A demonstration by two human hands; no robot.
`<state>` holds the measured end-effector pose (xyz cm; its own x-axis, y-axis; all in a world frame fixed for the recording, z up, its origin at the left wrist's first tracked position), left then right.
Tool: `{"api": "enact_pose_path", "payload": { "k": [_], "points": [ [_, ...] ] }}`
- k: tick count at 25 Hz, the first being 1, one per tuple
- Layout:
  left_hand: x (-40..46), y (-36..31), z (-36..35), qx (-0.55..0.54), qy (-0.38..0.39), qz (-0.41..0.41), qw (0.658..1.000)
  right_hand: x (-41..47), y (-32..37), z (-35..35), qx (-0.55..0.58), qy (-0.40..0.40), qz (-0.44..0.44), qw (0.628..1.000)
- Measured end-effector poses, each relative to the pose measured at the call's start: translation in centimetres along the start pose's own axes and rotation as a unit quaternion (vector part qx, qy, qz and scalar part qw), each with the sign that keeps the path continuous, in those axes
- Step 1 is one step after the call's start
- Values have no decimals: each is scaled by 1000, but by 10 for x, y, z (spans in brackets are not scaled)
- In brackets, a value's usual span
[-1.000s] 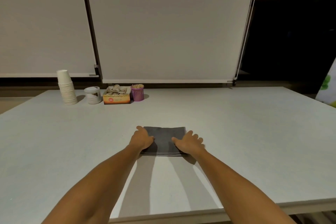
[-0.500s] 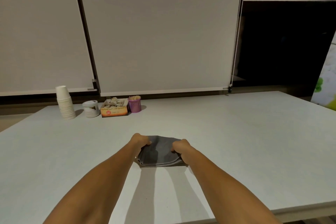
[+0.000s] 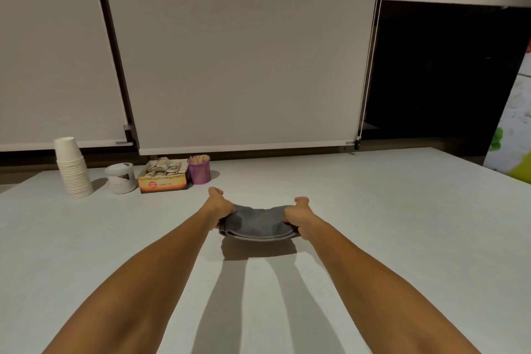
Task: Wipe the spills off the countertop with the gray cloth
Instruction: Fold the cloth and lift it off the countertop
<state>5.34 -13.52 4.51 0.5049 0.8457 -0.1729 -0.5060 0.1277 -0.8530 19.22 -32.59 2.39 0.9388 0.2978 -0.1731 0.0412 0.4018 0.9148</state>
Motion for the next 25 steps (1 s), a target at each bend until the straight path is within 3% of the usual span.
{"api": "enact_pose_path", "payload": {
  "k": [6,10,14,19,22,25],
  "points": [
    [48,-33,-41,2,76,-89,993,64,26,2,-82,-27,77,993],
    [77,-35,-70,111,159,-110,975,106,36,-6,-141,-18,97,985],
    [115,-47,-88,156,138,-177,962,146,46,-15,-177,-11,114,978],
    [156,-89,-100,151,84,-276,946,197,81,-10,-151,-68,157,974],
    [178,-106,-112,100,63,-273,955,230,80,-3,-119,-112,156,974],
    [196,-89,-138,191,104,-236,947,252,53,-12,-225,-59,148,961]
  ]
}}
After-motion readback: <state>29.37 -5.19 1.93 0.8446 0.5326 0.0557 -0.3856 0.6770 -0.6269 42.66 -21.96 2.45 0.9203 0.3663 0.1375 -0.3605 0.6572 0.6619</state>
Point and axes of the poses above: each hand's wrist, its own x-axis towards the middle knuckle, its own z-axis out of the back of the hand, y = z × x, the point moved 8 cm from there along x, towards the middle knuckle, and after that the axes turned 11 degrees about -y, right-handed, at the moved point
